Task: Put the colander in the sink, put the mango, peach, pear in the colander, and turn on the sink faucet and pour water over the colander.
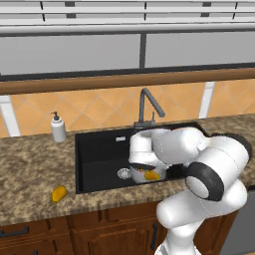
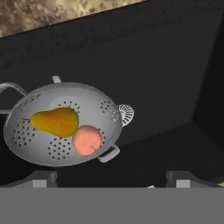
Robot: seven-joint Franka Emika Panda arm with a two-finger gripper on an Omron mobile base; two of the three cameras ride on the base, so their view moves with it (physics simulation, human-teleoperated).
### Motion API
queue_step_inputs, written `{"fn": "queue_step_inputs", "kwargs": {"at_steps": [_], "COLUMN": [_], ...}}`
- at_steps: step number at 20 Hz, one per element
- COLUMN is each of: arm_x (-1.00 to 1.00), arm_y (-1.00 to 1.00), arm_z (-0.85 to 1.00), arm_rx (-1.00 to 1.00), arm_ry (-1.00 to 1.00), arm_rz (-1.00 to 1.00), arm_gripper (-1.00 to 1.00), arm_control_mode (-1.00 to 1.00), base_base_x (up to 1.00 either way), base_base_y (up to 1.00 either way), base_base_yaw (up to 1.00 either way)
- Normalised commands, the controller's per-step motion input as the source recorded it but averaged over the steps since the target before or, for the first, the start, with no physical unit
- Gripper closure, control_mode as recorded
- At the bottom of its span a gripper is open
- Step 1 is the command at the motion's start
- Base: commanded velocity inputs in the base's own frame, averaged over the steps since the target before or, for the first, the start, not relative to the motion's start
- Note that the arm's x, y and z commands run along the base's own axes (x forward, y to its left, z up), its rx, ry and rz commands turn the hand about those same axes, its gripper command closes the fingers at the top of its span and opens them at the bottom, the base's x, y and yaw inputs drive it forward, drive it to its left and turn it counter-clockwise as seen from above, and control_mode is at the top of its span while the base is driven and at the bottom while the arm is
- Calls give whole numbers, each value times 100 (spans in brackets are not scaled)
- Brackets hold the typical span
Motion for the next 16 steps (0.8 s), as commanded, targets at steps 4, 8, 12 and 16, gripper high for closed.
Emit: {"fn": "queue_step_inputs", "kwargs": {"at_steps": [4,8,12,16], "arm_x": [-25,-20,-6,0], "arm_y": [63,54,27,18], "arm_z": [99,100,100,100], "arm_rx": [-5,-8,-3,0], "arm_ry": [6,6,16,18], "arm_rz": [25,19,14,16], "arm_gripper": [-100,-100,-100,-100], "arm_control_mode": [-100,-100,-100,-100], "base_base_x": [0,0,0,0], "base_base_y": [0,0,0,0], "base_base_yaw": [0,0,0,0]}}
